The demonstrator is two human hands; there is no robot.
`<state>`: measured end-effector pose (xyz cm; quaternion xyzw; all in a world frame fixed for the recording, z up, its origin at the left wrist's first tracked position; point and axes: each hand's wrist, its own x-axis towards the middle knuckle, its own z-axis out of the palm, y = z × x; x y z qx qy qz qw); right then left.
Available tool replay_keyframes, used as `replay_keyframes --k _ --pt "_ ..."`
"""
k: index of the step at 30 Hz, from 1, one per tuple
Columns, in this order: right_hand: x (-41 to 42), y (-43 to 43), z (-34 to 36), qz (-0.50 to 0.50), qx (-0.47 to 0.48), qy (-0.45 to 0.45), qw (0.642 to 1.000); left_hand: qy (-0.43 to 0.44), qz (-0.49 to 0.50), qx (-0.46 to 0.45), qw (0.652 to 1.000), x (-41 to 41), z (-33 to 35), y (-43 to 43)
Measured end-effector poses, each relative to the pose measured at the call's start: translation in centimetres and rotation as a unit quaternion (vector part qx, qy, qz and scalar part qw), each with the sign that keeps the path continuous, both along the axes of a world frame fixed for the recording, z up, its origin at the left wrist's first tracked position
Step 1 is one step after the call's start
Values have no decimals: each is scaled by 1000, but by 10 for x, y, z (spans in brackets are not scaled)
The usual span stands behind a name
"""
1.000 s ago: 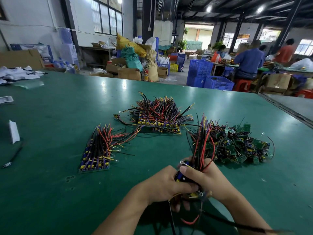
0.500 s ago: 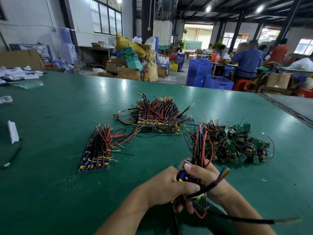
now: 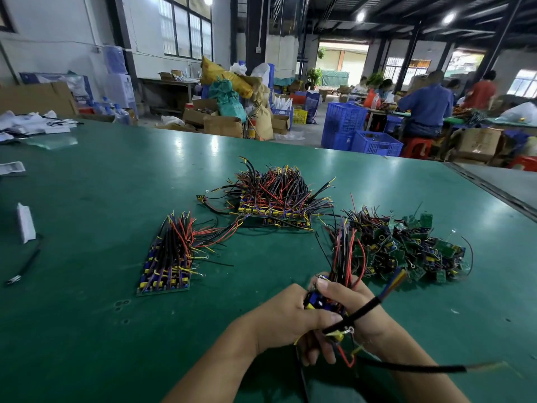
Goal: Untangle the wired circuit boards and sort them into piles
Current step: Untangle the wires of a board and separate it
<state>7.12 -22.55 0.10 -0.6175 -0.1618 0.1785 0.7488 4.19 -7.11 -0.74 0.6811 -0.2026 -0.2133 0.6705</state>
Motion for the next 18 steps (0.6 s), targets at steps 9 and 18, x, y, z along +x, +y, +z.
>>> replay_keyframes --k 9,18 --pt "10 5 1 -248 182 -18 951 61 189 -115 973 13 -1 -4" --pt "7 10 -12 -356 -14 -149 922 -65 243 -229 940 8 -12 -29"
